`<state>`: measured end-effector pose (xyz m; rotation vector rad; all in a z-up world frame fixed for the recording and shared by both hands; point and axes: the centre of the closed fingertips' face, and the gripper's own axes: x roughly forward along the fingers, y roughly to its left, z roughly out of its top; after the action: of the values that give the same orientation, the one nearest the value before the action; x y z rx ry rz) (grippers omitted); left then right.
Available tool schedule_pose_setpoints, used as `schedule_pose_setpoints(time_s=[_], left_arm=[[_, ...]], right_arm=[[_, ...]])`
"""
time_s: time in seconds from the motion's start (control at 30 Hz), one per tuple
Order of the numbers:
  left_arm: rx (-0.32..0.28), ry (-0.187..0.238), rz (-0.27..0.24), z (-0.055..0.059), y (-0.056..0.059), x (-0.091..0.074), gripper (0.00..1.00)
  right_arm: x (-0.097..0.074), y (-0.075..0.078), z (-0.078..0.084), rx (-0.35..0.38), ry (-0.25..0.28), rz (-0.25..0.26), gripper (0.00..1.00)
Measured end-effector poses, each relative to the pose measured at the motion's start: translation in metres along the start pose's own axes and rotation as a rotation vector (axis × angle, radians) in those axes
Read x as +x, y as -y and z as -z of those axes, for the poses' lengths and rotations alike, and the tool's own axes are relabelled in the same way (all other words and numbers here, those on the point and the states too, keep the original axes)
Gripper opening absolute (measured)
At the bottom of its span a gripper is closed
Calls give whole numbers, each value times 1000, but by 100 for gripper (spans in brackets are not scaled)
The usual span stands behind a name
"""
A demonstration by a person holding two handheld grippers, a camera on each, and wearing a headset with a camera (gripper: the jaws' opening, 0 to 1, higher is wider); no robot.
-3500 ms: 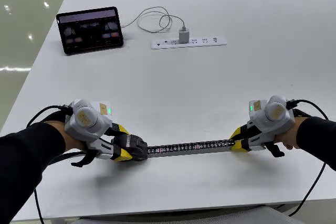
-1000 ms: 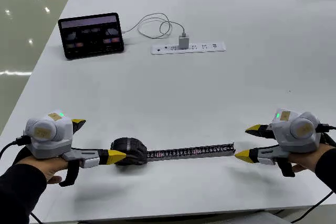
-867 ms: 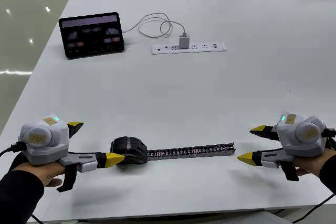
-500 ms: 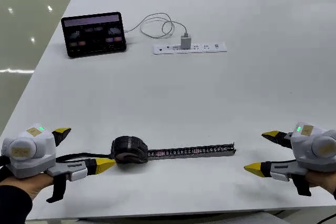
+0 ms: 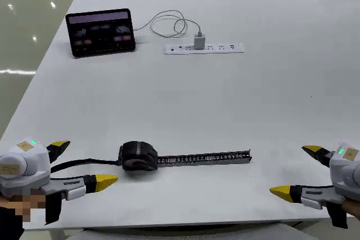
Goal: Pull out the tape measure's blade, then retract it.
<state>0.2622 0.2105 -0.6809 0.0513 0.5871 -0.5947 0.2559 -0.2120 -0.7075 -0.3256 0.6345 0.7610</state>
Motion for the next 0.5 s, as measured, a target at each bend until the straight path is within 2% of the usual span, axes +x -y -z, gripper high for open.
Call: schedule_pose_setpoints(time_s=[0.13,0.27,0.5], left_arm=[[-4,2,3,2,0,-2,100],[4,-4,6,4,0,-3,100],[3,-9,13,7,3,-4,100]], right_arm=[[-6,-1,-1,29,9,-2,94],[-6,-3,0,16,3,-7,100],[-11,-4,0,20,-1,-6,100]])
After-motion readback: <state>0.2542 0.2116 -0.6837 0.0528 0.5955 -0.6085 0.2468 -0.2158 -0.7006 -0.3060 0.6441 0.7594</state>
